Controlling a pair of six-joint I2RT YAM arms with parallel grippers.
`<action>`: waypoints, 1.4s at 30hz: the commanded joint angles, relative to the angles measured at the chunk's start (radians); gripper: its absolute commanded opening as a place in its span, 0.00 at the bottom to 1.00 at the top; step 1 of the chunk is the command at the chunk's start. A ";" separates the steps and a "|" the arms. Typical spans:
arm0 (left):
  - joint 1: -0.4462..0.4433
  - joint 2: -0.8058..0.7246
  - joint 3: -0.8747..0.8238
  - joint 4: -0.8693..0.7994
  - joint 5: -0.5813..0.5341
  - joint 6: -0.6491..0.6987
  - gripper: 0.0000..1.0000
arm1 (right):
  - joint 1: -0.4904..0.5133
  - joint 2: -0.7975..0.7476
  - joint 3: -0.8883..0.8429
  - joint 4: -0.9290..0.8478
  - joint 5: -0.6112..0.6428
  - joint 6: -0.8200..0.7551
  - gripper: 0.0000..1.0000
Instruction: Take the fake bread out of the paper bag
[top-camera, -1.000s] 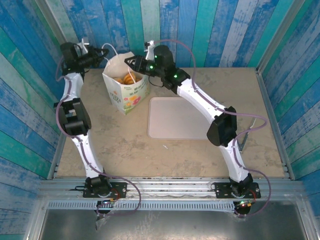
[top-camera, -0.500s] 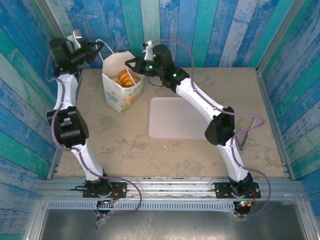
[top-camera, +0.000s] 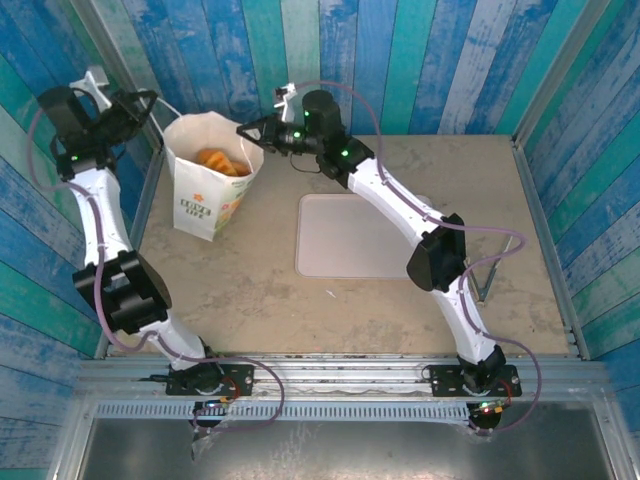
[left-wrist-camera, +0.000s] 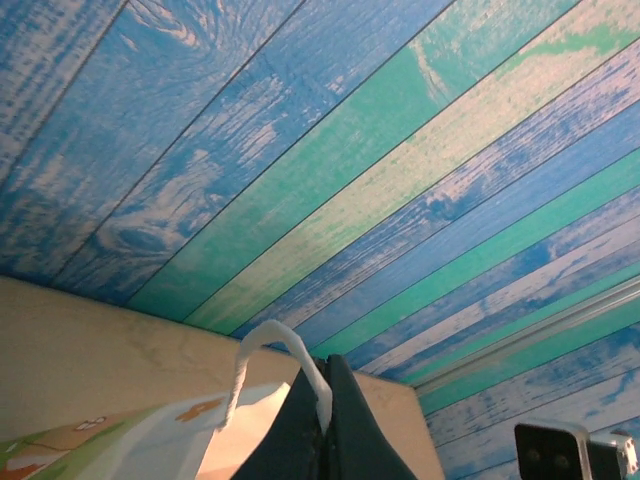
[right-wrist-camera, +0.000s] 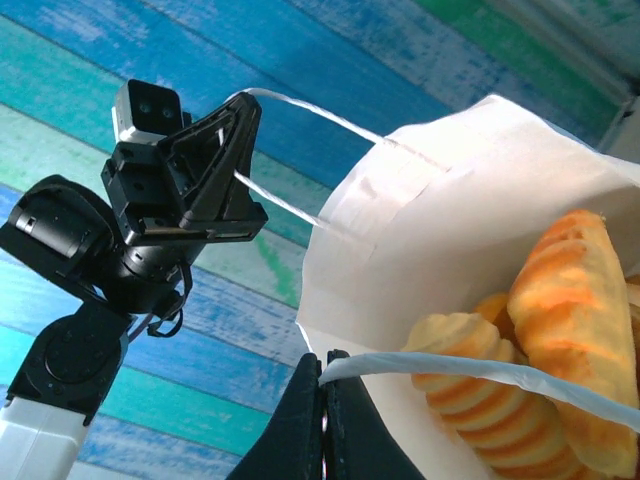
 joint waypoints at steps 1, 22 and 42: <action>-0.003 -0.109 0.071 -0.202 -0.028 0.214 0.01 | 0.039 0.053 0.032 0.089 -0.068 0.068 0.00; -0.131 -0.344 -0.416 -0.050 0.044 0.250 0.00 | -0.021 -0.182 -0.685 0.319 -0.156 0.044 0.02; -0.340 -0.384 -0.581 0.077 -0.048 0.088 0.00 | -0.151 -0.321 -1.151 0.412 -0.117 0.031 0.01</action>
